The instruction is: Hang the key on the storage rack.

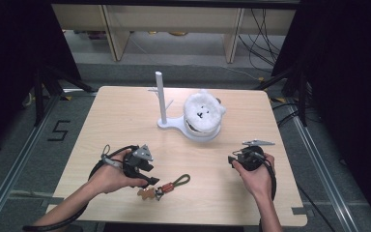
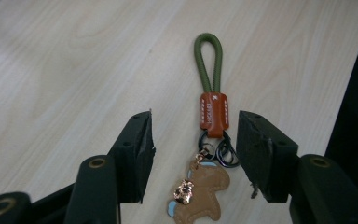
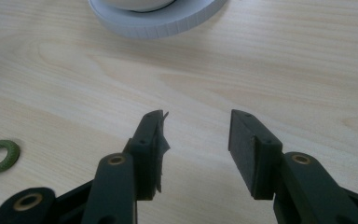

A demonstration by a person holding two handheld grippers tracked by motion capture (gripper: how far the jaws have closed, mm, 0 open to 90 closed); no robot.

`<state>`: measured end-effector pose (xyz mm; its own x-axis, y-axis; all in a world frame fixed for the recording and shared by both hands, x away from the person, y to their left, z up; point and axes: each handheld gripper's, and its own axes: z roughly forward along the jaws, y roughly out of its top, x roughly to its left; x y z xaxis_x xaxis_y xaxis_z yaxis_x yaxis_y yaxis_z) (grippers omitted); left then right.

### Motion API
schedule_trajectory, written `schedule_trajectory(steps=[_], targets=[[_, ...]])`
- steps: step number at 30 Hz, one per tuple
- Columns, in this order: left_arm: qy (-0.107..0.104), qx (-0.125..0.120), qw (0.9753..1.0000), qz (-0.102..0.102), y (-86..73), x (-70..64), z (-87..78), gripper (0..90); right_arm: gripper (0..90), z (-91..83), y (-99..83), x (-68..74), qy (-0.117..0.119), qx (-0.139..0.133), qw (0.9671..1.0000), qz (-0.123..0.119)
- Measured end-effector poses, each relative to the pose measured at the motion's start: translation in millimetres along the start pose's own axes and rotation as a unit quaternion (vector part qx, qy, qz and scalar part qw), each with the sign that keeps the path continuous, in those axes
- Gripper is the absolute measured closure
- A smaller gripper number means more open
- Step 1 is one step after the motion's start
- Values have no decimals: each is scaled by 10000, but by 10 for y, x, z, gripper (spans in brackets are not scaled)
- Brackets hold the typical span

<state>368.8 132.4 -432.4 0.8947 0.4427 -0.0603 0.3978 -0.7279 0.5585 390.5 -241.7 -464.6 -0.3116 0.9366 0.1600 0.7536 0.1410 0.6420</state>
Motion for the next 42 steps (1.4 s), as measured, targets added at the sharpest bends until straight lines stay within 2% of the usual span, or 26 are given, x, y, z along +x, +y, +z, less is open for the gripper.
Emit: schedule_trajectory(steps=[1, 3, 4, 6, 7, 8, 9, 10, 11, 14, 15, 16, 20, 21, 22, 25, 26, 27, 28, 29, 30, 35, 37, 41, 42], targets=[[-21, 75, 10000, 38, 15, -36, 42, 469, 563, 0, -5, 5, -25, 31, 10000, 5], [-70, 178, 9998, 58, 28, -64, 91, 474, 563, 8, -13, -23, -84, 59, 9998, -172], [-92, 191, 9998, 52, 35, -77, 121, 477, 563, 26, -19, -19, 62, -20, 9999, -159], [-125, 284, 9995, 99, 45, -91, 165, 479, 563, 18, -24, -26, 21, 39, 9998, -199], [-125, 284, 9995, 99, 45, -91, 165, 479, 562, 10, -21, -17, 34, 69, 9999, -107], [-170, 399, 9990, 106, 58, -107, 210, 479, 563, 12, -25, -13, 37, 52, 10000, -16], [-170, 399, 9990, 106, 58, -107, 210, 479, 562, 11, -33, -32, 77, 34, 9999, -94], [-191, 421, 9989, 119, 65, -107, 231, 479, 562, 9, -33, -33, 154, 2, 9999, -16], [-212, 628, 9974, 298, 84, -80, 247, 479, 561, 2, -31, -36, 50, 2, 10000, -41], [-214, 714, 9968, 278, 99, -79, 291, 478, 557, -9, -27, -58, 54, -38, 9999, -105], [-214, 714, 9968, 278, 99, -79, 291, 478, 557, -9, -27, -58, 54, -38, 9999, -105], [-226, 736, 9966, 298, 111, -78, 315, 478, 553, -8, -19, -56, 140, -29, 9999, 8], [-250, 782, 9960, 341, 138, -90, 352, 478, 550, -9, -10, -43, 70, -60, 10000, 12], [-250, 782, 9960, 341, 138, -90, 352, 478, 550, -12, -9, -28, 50, -49, 9999, 102], [-269, 813, 9956, 373, 150, -101, 371, 478, 550, -13, -13, -32, 87, -115, 9999, 48], [-287, 819, 9956, 358, 159, -113, 392, 478, 550, -18, -8, -30, 82, -78, 9999, 53], [-276, 873, 9947, 476, 176, -109, 400, 478, 550, -19, -12, -41, 67, -70, 9999, -46], [-276, 873, 9947, 476, 176, -109, 400, 477, 550, -19, -12, -41, 67, -70, 9999, -46], [-300, 903, 9946, 403, 182, -122, 413, 476, 550, -5, -10, -27, 133, -116, 9998, 65], [-300, 903, 9946, 403, 182, -122, 413, 475, 551, -12, -12, -27, 83, -98, 9999, 21], [-305, 950, 9940, 459, 187, -115, 417, 475, 551, -12, -12, -27, 83, -98, 9999, 21], [-319, 1052, 9928, 480, 202, -127, 445, 473, 553, -7, -10, -21, 87, -119, 9999, 27], [-320, 1123, 9916, 563, 213, -130, 446, 473, 553, -4, -10, -20, 126, -132, 9998, 31], [-315, 1161, 9907, 640, 225, -140, 457, 473, 554, -8, -7, -14, 162, -151, 9998, 24], [-309, 1100, 9918, 569, 221, -154, 469, 473, 554, -5, -4, -5, 104, -152, 9998, 78]])
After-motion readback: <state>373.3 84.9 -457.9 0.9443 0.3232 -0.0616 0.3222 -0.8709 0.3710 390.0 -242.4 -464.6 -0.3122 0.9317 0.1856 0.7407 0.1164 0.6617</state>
